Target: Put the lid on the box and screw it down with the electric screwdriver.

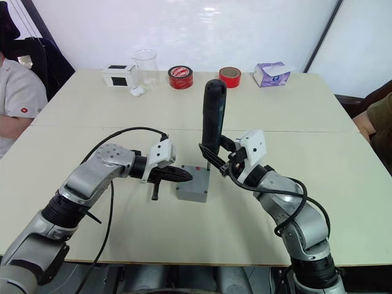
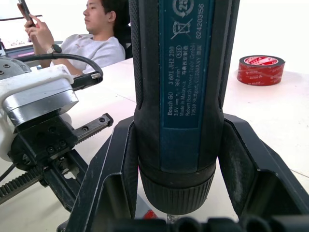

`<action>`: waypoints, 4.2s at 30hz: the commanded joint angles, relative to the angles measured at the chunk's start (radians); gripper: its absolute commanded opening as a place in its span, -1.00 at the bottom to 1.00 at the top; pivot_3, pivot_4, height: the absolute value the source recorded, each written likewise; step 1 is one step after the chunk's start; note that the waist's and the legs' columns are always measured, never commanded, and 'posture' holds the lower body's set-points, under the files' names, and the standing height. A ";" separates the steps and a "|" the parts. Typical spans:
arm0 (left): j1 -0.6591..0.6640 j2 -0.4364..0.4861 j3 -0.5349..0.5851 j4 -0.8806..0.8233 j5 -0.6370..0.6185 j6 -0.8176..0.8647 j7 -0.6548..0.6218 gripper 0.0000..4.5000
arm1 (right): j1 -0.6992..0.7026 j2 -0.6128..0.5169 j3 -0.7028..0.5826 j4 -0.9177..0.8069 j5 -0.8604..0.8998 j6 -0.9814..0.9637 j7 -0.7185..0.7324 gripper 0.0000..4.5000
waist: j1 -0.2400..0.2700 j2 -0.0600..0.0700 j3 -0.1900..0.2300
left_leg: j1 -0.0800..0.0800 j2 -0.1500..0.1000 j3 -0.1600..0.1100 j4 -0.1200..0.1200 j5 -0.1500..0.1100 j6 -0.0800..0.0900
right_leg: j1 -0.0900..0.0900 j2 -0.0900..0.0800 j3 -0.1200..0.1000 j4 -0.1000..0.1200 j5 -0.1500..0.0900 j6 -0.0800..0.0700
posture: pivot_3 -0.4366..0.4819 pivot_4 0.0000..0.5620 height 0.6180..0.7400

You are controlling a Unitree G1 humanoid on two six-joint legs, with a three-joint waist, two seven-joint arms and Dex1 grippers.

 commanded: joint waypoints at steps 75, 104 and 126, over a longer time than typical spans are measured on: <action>0.052 0.077 0.201 -0.194 -0.270 0.146 0.007 -1.00 | -0.535 -0.688 -0.110 0.798 0.349 1.057 -0.011 1.00 | -0.001 0.009 0.023 | -0.019 -0.004 0.007 -0.004 -0.002 0.004 | -0.023 0.000 0.008 -0.001 0.001 0.004 | -0.05 -0.47 1.00; 0.073 0.047 0.082 -0.011 -0.035 0.007 0.057 -1.00 | -0.183 -0.447 0.159 -0.088 0.237 0.558 0.212 1.00 | 0.001 0.009 0.024 | -0.019 -0.003 0.003 0.002 -0.002 0.003 | -0.020 0.001 0.004 0.001 0.001 0.005 | -0.05 -0.47 1.00; 0.096 0.154 0.105 -0.036 -0.051 0.050 -0.107 -1.00 | -0.213 -0.507 0.124 -0.017 0.097 0.391 0.324 1.00 | 0.001 0.008 0.024 | -0.020 -0.002 0.002 0.006 -0.002 0.004 | -0.019 0.000 0.003 0.002 0.002 0.006 | -0.05 -0.47 1.00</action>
